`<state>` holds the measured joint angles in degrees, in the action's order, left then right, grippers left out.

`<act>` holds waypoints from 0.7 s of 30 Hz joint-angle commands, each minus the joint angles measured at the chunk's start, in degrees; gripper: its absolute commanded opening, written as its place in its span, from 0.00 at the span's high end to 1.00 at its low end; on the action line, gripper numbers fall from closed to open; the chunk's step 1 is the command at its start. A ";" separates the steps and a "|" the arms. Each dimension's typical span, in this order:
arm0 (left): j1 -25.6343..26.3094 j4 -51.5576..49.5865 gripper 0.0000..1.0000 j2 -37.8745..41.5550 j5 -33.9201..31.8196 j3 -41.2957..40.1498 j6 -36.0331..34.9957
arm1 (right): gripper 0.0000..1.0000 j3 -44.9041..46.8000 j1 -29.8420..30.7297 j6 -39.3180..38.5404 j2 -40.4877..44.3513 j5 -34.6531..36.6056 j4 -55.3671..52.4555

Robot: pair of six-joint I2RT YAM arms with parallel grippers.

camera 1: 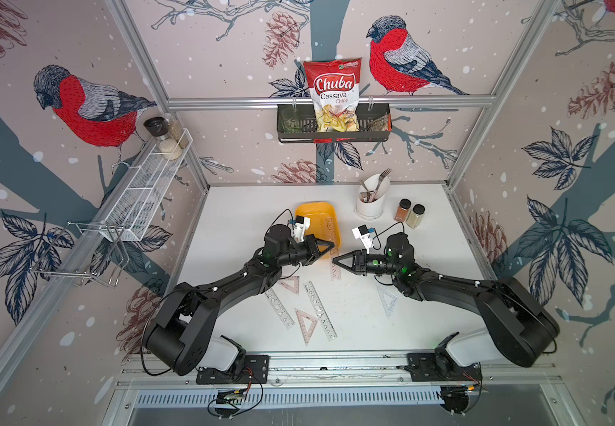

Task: Put the scattered rulers into the storage box
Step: Pick up the ruler from the center of the board, then place the ruler in the storage box.

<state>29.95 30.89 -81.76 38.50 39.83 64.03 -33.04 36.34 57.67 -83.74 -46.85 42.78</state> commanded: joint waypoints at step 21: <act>-7.02 -42.03 0.31 -0.83 -29.56 21.68 -33.15 | 1.00 -51.77 -1.10 -24.18 -35.16 14.38 -51.29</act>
<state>23.03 -8.21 -82.19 12.82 60.84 34.15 -81.41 34.85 35.90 -116.60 -34.96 -1.39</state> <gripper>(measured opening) 0.692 0.084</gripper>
